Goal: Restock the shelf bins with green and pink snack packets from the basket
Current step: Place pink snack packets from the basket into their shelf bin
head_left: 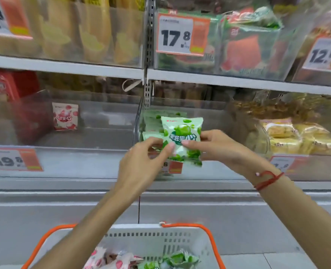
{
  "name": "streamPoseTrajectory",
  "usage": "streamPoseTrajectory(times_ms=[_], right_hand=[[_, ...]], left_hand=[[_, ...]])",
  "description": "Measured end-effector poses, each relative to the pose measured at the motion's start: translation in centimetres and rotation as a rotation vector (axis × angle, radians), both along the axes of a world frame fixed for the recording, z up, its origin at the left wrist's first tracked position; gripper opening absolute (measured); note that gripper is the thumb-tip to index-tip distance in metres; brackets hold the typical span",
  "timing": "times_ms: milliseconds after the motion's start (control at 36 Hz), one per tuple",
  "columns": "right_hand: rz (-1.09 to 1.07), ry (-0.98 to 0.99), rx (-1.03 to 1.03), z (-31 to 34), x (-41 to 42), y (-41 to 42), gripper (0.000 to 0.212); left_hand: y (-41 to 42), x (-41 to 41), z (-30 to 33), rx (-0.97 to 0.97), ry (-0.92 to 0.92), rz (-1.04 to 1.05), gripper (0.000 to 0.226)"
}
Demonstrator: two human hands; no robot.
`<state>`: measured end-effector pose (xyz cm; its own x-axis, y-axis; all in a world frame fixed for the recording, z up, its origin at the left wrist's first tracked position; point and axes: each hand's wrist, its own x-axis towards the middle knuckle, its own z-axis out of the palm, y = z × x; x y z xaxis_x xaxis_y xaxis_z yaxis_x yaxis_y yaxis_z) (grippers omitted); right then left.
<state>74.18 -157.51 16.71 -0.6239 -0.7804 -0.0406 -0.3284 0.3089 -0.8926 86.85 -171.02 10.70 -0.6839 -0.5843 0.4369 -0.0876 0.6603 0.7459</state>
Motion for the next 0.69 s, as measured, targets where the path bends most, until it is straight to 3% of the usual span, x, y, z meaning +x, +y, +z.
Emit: streamPoseTrajectory(times_ms=[111,194,278,361,528,695], right_hand=[[-0.194,0.017,0.098,2.0,-6.0,0.1,0.038],[-0.342,0.053,0.123,1.7,-9.9,-0.7,0.039],[-0.353,0.095,0.168,0.3,-12.5,-2.5,0.036],[-0.302,0.055,0.248,-1.7,-13.8,-5.2,0.044],[-0.258,0.043,0.266,-4.7,-15.1,-10.9,0.054],[-0.265,0.538,0.581,-3.5,-15.0,-12.3,0.06]], left_hand=[[-2.4,-2.0,1.9,-0.521,-0.038,0.088,0.035],[-4.1,-3.7,1.4,-0.705,-0.137,0.097,0.022],[-4.5,-4.6,0.7,-0.793,-0.127,0.115,0.023],[-4.7,-4.8,0.1,-0.851,-0.145,0.121,0.039],[-5.0,-4.8,-0.2,-0.907,-0.184,0.139,0.042],[-5.0,-4.9,-0.3,-0.952,-0.206,0.169,0.043]])
